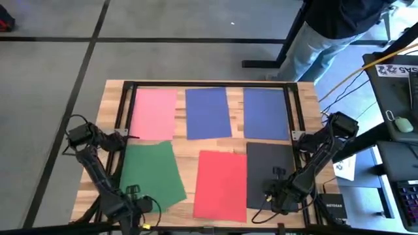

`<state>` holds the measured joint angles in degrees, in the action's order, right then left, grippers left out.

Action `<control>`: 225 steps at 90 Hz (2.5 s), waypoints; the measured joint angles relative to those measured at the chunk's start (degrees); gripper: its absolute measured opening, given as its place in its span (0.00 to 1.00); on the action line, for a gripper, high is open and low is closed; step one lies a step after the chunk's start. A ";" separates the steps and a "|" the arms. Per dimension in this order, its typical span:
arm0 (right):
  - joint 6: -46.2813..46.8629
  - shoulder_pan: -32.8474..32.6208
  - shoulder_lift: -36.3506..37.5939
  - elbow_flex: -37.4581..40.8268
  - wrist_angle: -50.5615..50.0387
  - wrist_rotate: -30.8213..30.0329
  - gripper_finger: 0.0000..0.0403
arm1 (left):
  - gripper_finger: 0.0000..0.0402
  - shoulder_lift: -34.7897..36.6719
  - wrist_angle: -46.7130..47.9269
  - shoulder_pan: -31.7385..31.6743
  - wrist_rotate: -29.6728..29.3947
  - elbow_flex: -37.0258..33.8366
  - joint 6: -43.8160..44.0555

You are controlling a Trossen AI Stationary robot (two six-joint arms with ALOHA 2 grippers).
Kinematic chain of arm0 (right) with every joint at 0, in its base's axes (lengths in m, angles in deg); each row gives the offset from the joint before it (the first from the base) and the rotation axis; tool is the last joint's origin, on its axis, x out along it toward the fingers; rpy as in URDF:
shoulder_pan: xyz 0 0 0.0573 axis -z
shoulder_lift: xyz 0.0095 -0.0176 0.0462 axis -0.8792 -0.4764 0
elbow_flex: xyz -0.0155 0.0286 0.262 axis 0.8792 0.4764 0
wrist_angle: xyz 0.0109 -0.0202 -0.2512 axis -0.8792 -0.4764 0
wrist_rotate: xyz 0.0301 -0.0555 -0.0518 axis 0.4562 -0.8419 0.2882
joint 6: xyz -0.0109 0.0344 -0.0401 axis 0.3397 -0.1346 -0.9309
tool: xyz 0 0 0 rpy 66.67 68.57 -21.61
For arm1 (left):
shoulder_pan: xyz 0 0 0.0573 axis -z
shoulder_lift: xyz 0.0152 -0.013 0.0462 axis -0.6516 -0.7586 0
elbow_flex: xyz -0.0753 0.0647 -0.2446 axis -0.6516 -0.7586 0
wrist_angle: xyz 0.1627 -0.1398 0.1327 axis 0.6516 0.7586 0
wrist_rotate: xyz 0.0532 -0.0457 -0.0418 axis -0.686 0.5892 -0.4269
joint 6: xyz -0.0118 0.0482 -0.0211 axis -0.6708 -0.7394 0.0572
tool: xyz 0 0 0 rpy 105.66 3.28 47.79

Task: Organize paper
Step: Stack the green paper on top of the green paper

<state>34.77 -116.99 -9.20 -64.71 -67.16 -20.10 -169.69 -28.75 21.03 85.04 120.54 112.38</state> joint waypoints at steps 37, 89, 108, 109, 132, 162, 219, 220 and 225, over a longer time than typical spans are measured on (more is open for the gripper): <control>-0.83 0.00 0.00 0.00 0.00 -0.11 0.00 | 0.11 0.00 3.31 0.80 0.59 -0.02 6.81; -0.81 0.00 0.00 0.00 0.00 -1.02 0.00 | 0.32 0.02 7.59 6.31 7.11 -0.04 7.77; -0.81 0.00 0.00 0.00 0.02 -1.05 0.00 | 0.22 0.02 6.39 3.36 1.21 -0.03 1.23; -0.81 0.00 0.00 0.00 0.01 -1.05 0.00 | 0.21 0.02 6.31 2.99 0.55 -0.04 0.94; -0.82 0.06 0.01 0.00 0.00 -1.90 0.00 | 0.01 0.02 -0.63 -11.01 -16.63 -0.04 -17.13; -0.81 0.09 0.02 -0.02 -0.08 -1.88 0.00 | 0.00 -2.17 -21.27 -27.60 -15.96 -1.57 -39.30; -0.81 0.09 0.02 -0.02 -0.19 -2.05 0.00 | 0.00 -6.86 -24.48 -21.48 -10.08 -5.09 -24.91; -0.82 0.09 0.02 -0.02 -0.20 -2.05 0.00 | 0.00 -6.86 -24.28 -21.26 -9.99 -5.03 -24.69; -0.82 0.09 0.02 -0.02 -0.16 -2.05 0.00 | 0.00 -6.86 -23.24 -20.24 -9.77 -4.92 -22.65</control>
<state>33.95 -116.90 -9.18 -64.73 -67.32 -22.15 -176.55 -52.00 0.79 75.28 115.62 89.73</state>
